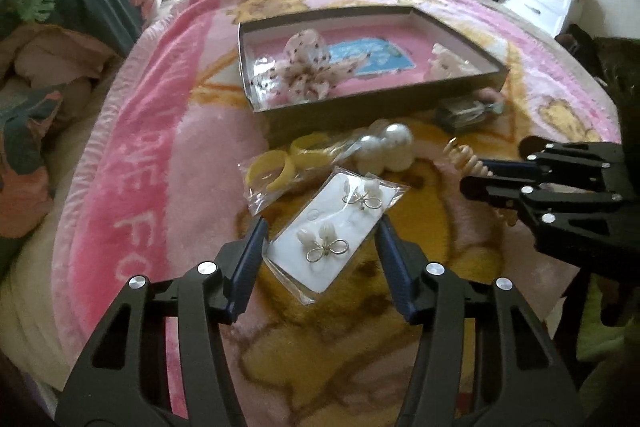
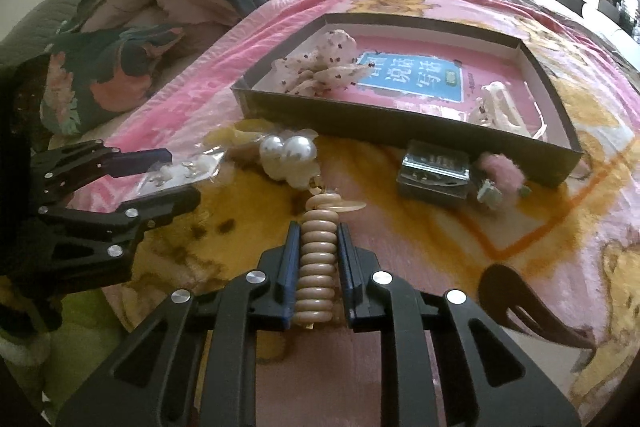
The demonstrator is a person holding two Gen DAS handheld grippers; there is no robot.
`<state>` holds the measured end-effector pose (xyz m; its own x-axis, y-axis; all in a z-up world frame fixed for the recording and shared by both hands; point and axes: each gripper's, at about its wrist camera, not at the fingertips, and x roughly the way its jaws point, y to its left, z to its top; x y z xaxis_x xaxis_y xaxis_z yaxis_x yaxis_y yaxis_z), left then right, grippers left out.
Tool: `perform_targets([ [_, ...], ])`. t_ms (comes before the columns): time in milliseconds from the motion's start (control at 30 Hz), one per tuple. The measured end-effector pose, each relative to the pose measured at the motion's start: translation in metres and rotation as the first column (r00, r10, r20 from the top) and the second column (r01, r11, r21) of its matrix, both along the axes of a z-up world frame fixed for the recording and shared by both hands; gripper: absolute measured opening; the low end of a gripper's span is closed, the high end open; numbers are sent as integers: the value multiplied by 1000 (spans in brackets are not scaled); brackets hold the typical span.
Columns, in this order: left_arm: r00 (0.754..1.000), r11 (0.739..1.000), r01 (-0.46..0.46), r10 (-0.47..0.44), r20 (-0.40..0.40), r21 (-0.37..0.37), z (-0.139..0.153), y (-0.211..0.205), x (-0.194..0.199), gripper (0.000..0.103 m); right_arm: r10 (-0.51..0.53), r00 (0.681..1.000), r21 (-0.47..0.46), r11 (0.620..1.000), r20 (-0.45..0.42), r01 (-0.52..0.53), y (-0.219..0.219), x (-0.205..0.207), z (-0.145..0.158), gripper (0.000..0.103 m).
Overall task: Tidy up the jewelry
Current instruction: 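Carry the earring card and coiled hair tie into the box and release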
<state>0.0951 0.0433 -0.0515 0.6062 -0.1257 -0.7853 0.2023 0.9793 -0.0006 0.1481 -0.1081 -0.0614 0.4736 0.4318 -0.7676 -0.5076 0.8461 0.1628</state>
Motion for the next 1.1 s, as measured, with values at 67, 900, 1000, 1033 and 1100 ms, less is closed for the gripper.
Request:
perform_targets([
  [67,1000,1000,-1,2,8,-7,4,-2,-4,47,1,1000,9,1000,7,-1,-4,-4,4,17],
  [900,994,999,-22,25,107,-28,63,-32,6,47,-118,984,161,982,131,96,-80,-10,69,17],
  [1000,993,999,-23,27,111,-36,67,-36,13,47,-139,981,170,979,138,115,-91,-7,71,17],
  [1033,993,999,-25,29,113,-37,68,-37,16,47,-147,979,174,977,141,122,-95,-5,72,17],
  [1100,993,999,-30,34,111,-36,69,-41,21,47,-165,976,183,974,145,137,-103,-2,74,17],
])
